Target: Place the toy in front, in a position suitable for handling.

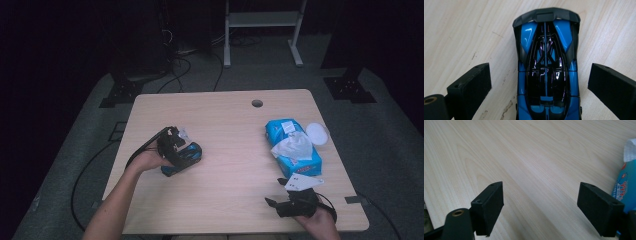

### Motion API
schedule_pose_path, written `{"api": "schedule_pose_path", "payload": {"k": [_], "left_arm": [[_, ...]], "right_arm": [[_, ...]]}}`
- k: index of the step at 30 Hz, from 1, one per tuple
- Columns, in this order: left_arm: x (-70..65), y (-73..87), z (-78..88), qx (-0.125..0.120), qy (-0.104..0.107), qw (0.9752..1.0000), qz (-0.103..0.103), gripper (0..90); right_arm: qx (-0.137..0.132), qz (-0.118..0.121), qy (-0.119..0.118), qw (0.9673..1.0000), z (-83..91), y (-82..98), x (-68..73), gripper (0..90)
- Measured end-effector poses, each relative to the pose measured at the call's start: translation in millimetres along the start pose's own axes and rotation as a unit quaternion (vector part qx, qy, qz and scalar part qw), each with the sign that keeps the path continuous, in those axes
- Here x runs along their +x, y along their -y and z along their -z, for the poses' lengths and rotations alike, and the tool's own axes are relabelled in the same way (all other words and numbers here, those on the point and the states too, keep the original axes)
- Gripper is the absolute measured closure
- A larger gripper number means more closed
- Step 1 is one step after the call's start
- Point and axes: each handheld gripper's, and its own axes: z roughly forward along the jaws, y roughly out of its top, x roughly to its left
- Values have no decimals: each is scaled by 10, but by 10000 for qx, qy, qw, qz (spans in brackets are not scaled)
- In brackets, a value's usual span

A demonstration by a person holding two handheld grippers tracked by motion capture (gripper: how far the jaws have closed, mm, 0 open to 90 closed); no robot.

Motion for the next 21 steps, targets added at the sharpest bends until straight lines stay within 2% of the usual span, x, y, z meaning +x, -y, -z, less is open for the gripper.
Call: {"api": "schedule_pose_path", "payload": {"k": [2, 7, 8, 16, 21], "left_arm": [[5, -7, -27, 57, 17, 10000, -45, 42], [4, -4, -104, 196, 133, 9997, -9, 47], [-6, -1, -140, 282, 163, 9995, -23, 47], [-6, -10, -193, 437, 243, 9987, -49, 53], [25, 12, -230, 533, 288, 9981, 62, 57]], "right_arm": [[-6, 6, -3, 10000, 1, 0, 1, 203], [6, 18, -26, 10000, -1, 0, 8, 203], [-3, 17, -24, 10000, 2, 0, 9, 203], [3, 28, -34, 10000, 3, 0, 14, 203], [9, 21, -45, 10000, 0, 0, 17, 203]]}}
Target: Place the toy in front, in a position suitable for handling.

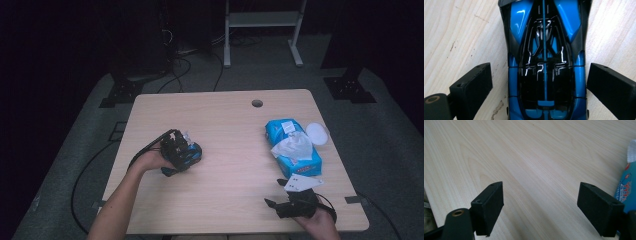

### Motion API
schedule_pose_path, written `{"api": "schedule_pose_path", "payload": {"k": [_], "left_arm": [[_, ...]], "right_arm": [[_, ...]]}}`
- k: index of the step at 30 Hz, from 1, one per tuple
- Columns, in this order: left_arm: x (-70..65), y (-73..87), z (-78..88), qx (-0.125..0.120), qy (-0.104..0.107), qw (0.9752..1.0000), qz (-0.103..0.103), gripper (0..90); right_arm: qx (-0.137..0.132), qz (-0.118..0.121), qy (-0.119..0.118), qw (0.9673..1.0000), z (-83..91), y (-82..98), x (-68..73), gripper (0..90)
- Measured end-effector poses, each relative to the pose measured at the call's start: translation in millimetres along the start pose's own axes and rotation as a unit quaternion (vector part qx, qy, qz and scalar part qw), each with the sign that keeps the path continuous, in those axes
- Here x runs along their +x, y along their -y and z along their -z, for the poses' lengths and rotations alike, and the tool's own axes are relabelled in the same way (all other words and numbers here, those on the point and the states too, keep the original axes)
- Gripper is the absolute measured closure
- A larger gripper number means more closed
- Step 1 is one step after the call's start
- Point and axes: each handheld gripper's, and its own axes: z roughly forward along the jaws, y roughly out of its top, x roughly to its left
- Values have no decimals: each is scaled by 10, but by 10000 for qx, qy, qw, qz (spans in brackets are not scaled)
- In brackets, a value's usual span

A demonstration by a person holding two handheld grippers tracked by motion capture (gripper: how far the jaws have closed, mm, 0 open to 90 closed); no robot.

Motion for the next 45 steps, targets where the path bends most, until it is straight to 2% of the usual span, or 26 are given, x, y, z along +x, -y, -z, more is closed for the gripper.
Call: {"api": "schedule_pose_path", "payload": {"k": [11, 16, 25, 30, 33, 45], "left_arm": [[21, 17, -43, 157, 151, 9998, 32, 137], [24, 16, -49, 145, 219, 9996, 122, 154], [40, 12, -39, 110, 389, 9989, 247, 249], [47, 5, -39, 172, 406, 9986, 298, 254], [47, -30, -39, 288, 395, 9985, 247, 256], [53, -14, -37, 248, 429, 9984, 265, 259]], "right_arm": [[9, 10, -20, 10000, 0, -4, 9, 203], [3, 8, -17, 10000, 1, -4, 8, 203], [13, 28, -25, 10000, -1, -7, 13, 203], [-4, 30, -22, 10000, 1, -8, 11, 203], [-4, 49, -31, 10000, 0, -8, 13, 203], [-7, 40, -28, 10000, 1, -5, 9, 203]]}}
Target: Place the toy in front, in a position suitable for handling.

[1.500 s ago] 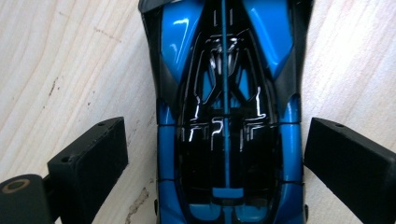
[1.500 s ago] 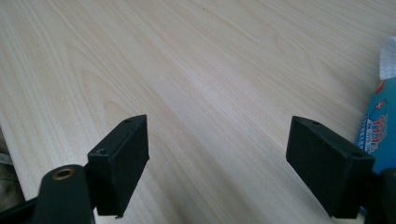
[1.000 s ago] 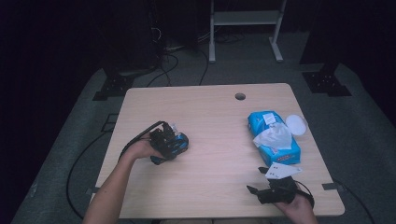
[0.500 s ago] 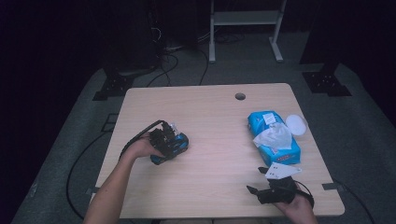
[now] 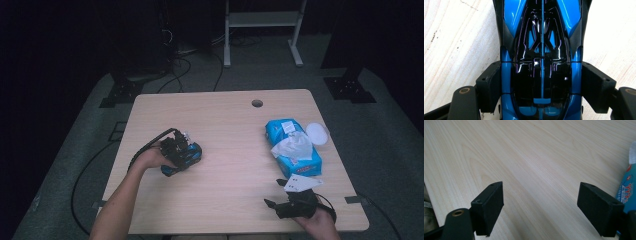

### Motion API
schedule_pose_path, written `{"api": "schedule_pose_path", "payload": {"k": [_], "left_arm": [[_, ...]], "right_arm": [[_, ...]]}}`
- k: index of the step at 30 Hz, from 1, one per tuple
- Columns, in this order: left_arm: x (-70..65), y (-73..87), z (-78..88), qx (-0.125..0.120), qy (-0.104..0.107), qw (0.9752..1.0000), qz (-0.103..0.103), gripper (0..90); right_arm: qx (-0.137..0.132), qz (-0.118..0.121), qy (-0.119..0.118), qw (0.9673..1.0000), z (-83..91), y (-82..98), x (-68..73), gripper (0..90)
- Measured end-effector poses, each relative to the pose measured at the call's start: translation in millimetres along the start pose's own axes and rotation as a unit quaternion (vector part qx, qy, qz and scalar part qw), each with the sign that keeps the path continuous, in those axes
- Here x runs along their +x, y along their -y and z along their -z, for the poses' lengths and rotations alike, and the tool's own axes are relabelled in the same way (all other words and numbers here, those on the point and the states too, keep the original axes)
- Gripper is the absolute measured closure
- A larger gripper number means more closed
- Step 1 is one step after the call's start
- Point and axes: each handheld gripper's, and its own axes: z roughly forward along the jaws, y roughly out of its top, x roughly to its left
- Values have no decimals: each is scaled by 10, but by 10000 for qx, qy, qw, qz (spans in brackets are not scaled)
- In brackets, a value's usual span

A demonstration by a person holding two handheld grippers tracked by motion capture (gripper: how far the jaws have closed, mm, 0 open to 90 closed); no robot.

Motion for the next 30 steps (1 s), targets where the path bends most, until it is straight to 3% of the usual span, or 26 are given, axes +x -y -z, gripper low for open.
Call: {"api": "schedule_pose_path", "payload": {"k": [21, 30], "left_arm": [[10, 35, 88, -81, -52, 9999, -32, 260], [-143, -113, 260, -257, -76, 9988, -409, 260]], "right_arm": [[8, 11, 3, 10000, -3, -3, 1, 203], [-14, -14, 22, 10000, 3, -2, -1, 203]]}}
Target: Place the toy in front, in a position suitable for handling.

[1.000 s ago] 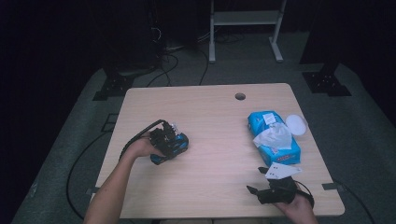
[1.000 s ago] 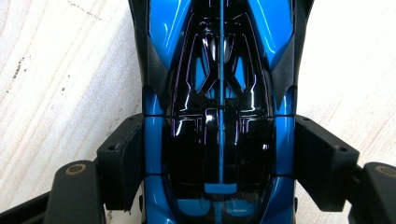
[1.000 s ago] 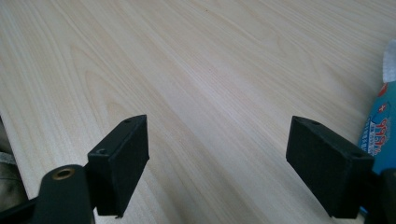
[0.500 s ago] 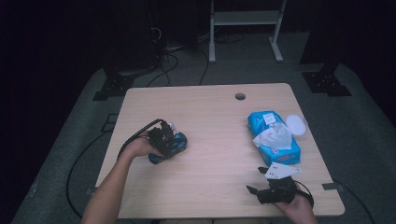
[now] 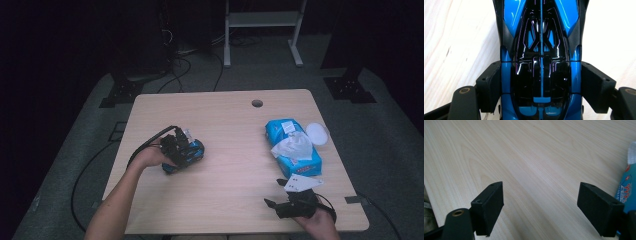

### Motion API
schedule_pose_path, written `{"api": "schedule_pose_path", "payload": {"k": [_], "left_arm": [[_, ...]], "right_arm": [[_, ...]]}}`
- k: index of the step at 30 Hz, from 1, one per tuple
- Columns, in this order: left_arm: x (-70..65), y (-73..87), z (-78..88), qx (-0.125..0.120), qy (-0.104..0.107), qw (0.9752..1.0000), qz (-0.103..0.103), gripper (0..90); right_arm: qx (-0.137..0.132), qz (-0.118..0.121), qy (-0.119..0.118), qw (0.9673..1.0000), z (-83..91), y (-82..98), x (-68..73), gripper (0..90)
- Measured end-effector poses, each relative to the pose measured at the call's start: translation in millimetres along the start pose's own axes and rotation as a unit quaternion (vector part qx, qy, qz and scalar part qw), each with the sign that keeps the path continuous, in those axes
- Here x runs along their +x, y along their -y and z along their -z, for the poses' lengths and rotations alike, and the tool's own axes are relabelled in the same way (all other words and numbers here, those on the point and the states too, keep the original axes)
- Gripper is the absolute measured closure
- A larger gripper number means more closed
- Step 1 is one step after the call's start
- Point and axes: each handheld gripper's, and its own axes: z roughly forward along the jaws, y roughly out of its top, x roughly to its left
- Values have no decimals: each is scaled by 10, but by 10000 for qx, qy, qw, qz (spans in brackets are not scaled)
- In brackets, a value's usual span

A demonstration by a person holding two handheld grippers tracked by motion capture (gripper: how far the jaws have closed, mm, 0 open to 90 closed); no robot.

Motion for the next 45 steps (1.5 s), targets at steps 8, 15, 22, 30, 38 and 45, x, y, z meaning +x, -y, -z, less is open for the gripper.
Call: {"api": "schedule_pose_path", "payload": {"k": [8, 15, 22, 30, 38, 45], "left_arm": [[-267, -316, 79, -204, 55, 9983, -535, 260], [-525, -575, 25, -344, 175, 9950, -919, 259], [-821, -808, -88, -405, 329, 9901, -1306, 259], [-991, -930, -247, -385, 460, 9873, -1468, 259], [-1081, -978, -370, -280, 494, 9857, -1585, 259], [-1118, -988, -431, -172, 494, 9850, -1645, 259]], "right_arm": [[-38, -23, 31, 10000, 20, 3, -12, 203], [-75, -88, 73, 9999, 56, 16, -43, 203], [-135, -114, 104, 9998, 89, 31, -70, 203], [-159, -167, 122, 9997, 111, 45, -91, 203], [-173, -209, 121, 9996, 118, 53, -101, 203], [-172, -204, 114, 9996, 114, 52, -98, 203]]}}
